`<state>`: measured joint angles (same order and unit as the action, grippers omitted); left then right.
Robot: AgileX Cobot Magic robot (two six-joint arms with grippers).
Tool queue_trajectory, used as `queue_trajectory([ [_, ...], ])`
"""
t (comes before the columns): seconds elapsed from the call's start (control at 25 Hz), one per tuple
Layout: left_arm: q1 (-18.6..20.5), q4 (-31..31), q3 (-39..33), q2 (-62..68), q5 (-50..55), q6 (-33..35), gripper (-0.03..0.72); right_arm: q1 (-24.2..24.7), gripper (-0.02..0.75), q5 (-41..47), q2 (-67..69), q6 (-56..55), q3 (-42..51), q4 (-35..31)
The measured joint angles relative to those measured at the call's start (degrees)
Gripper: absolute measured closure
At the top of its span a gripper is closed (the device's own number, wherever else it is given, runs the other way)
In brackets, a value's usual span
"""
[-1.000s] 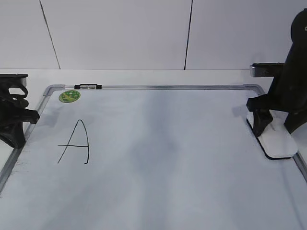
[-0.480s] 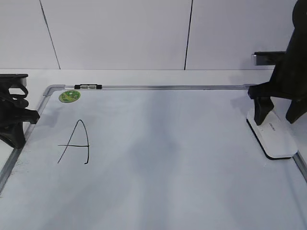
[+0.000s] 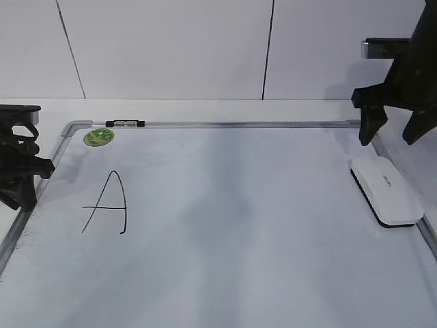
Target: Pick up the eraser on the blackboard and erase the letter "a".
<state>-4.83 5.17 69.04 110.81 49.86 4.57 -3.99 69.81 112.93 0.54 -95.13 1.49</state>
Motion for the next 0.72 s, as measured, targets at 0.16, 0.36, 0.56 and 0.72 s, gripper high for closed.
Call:
queue_trajectory([
  [0.16,0.09,-1.04,-0.11,-0.46,-0.55,0.16,0.412,0.0,0.144,0.11,-1.26,-0.13,0.0,-0.11],
  [0.36,0.13,-0.93,-0.71,-2.07,-1.35,0.25,0.368,0.0,0.144,0.22,-4.46,-0.97,0.0,-2.74],
  [0.56,0.13,-0.81,-0.81,-6.39,0.52,0.25,0.366,0.0,0.144,0.45,-8.61,-1.19,0.0,-5.43],
  [0.72,0.13,-0.81,-0.81,-9.83,4.51,0.25,0.378,-0.11,0.145,0.56,-12.92,-1.22,0.0,-6.96],
])
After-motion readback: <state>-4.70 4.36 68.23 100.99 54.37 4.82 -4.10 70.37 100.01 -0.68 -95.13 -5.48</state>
